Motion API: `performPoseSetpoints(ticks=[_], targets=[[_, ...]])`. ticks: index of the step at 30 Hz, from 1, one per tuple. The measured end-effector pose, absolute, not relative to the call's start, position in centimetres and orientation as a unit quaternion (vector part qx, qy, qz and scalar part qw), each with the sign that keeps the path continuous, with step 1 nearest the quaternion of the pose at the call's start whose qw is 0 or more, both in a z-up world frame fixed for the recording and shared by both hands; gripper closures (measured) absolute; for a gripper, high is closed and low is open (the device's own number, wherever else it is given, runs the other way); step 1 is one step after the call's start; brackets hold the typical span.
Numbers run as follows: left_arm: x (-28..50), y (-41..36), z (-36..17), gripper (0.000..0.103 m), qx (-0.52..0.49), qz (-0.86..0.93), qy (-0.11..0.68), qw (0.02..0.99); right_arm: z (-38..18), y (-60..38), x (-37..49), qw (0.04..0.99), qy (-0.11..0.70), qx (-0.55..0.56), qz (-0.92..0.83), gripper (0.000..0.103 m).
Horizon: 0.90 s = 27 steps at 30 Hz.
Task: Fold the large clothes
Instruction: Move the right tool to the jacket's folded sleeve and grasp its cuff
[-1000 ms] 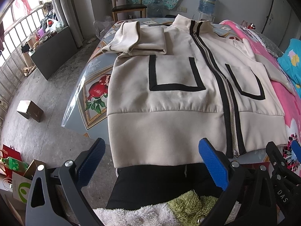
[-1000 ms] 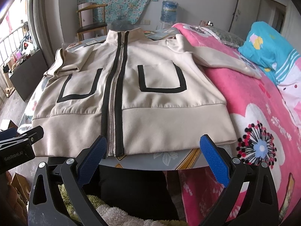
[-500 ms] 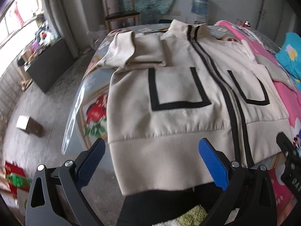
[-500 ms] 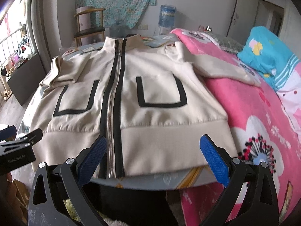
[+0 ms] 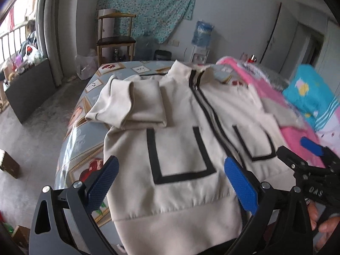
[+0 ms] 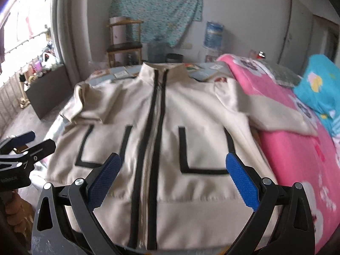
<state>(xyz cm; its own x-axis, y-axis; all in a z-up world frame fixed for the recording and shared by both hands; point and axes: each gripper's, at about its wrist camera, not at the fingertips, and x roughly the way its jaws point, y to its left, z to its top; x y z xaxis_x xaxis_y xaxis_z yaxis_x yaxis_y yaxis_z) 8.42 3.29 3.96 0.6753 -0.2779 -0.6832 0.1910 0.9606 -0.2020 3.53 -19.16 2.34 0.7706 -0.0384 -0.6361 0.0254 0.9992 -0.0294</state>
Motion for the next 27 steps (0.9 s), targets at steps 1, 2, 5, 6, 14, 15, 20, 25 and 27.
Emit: performPoseSetpoints(ticks=[1,2,5,6,14,15,20,25,27], targets=[[8.5,3.5,4.0,0.005,-0.063,-0.129,0.38,0.914,2.6,-19.2,4.0,0.942,0.336,-0.005,-0.009,0.007],[8.9,4.0,3.9,0.005,-0.072,-0.128,0.38,0.913,2.9,-19.4,4.8,0.943,0.333,0.003,0.002,0.007],[9.6,5.1,3.4,0.005,-0.084,-0.13,0.383,0.911,3.5,-19.3,7.3,0.94,0.339,0.022,0.032,0.007],[9.8,5.3,3.2,0.005,-0.087,-0.131,0.384,0.91,3.7,-19.1,8.5,0.937,0.346,0.028,0.046,0.007],[13.1,7.4,-0.7,0.005,-0.034,-0.045,0.426,0.903,3.6,-14.7,18.4,0.861,0.434,0.134,0.229,0.007],[13.9,7.6,-1.5,0.005,-0.012,-0.029,0.435,0.9,3.4,-13.8,19.6,0.847,0.447,0.143,0.251,0.007],[16.7,8.9,-3.6,0.005,0.019,0.0,0.457,0.889,1.3,-7.4,25.6,0.773,0.507,0.171,0.341,0.012],[18.9,10.0,-4.6,0.005,0.02,0.021,0.467,0.884,-2.1,-2.1,31.0,0.743,0.556,0.152,0.34,0.029],[19.5,10.3,-4.9,0.005,0.018,0.025,0.47,0.882,-3.3,-0.7,32.1,0.749,0.567,0.126,0.32,0.036]])
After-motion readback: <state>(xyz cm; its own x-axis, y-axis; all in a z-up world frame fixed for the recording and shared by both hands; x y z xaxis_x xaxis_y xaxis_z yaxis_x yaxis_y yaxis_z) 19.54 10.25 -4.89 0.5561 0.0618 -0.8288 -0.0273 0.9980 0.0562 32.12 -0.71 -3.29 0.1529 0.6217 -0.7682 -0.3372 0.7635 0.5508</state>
